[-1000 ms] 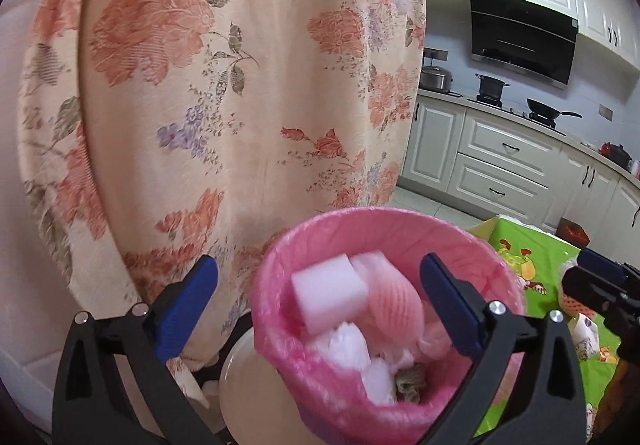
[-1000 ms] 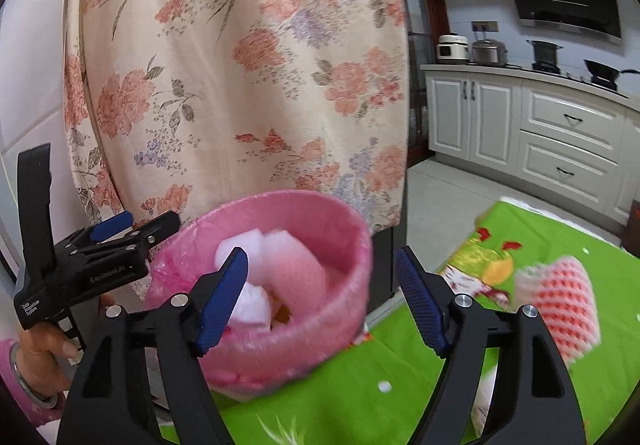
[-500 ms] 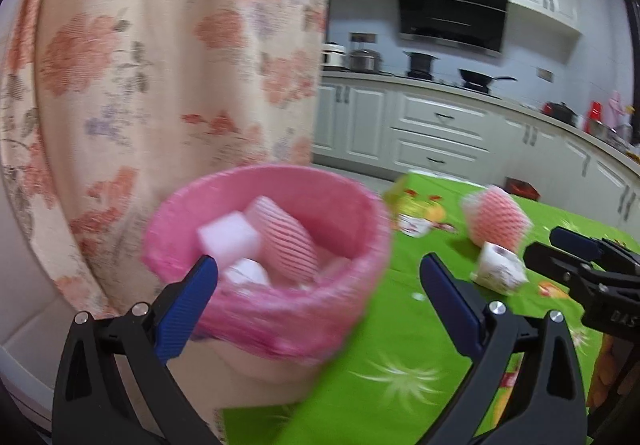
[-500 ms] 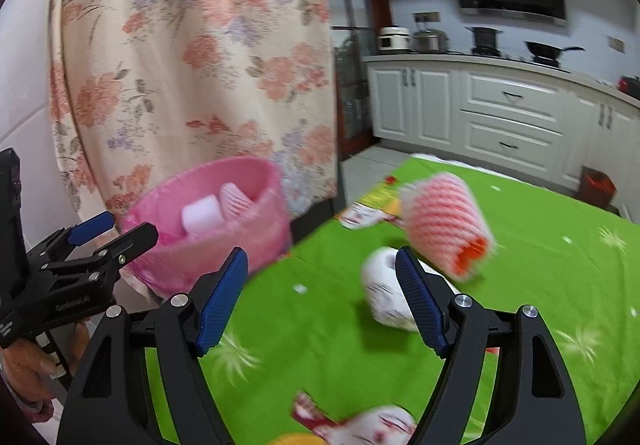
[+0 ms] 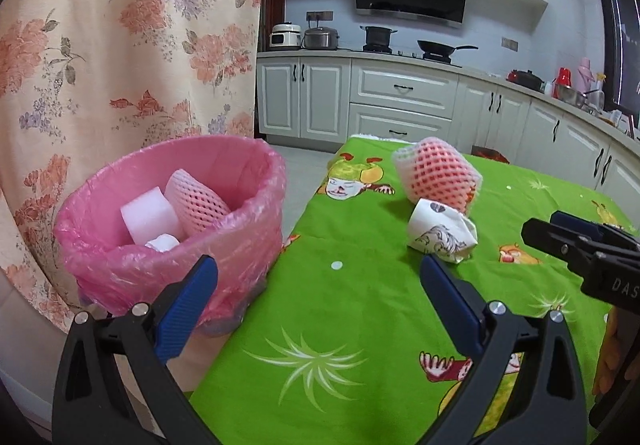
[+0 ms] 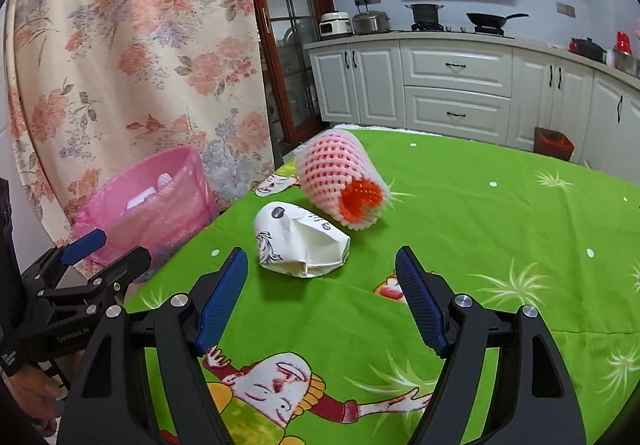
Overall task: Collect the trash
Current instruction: 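Grasp the white paper bag with the right tool while the left tool grasps a pink foam net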
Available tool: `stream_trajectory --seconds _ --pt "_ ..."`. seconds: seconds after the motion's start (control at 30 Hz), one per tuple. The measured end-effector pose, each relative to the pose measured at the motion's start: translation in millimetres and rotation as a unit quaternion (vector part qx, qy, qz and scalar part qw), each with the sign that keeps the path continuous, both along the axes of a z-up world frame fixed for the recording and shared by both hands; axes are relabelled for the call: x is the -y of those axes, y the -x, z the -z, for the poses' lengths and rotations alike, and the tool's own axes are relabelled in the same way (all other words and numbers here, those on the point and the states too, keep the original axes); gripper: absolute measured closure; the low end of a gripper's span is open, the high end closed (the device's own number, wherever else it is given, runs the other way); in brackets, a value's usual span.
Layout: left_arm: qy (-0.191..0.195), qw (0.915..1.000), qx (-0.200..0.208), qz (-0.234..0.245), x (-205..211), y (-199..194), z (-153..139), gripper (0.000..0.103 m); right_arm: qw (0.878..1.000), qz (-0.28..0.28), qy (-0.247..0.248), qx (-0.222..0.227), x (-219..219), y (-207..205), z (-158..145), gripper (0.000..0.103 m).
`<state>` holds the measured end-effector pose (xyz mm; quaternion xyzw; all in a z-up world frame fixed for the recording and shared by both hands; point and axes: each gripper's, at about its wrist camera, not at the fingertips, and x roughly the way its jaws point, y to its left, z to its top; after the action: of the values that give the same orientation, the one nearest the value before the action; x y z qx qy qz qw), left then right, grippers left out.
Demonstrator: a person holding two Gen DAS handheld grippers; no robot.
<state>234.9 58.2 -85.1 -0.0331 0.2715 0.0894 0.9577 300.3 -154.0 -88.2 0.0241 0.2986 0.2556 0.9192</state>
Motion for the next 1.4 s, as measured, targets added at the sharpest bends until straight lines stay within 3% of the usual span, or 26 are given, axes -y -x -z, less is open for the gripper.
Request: stream_trajectory --seconds 0.17,0.33,0.93,1.13,1.4 --pt "-0.008 0.9999 -0.002 -0.008 -4.6 0.6 -0.3 0.005 1.0 -0.011 0.006 -0.016 -14.7 -16.2 8.5 0.029" --pt "-0.002 0.9998 0.003 -0.021 -15.8 0.7 -5.3 0.005 0.999 -0.018 0.004 -0.028 -35.2 -32.3 11.8 0.018" --pt "0.017 0.9997 -0.005 -0.018 -26.8 -4.6 5.1 0.005 0.993 -0.032 0.061 -0.095 -78.4 -82.7 39.7 0.018" --pt "0.016 0.9997 -0.009 -0.015 -24.4 -6.0 7.5 0.005 0.994 -0.032 0.067 -0.085 -78.5 -77.9 38.5 0.023" --pt "0.015 0.9998 -0.01 -0.01 -15.8 -3.1 5.6 0.005 0.997 -0.023 0.039 -0.059 -49.9 -49.2 29.4 0.024"
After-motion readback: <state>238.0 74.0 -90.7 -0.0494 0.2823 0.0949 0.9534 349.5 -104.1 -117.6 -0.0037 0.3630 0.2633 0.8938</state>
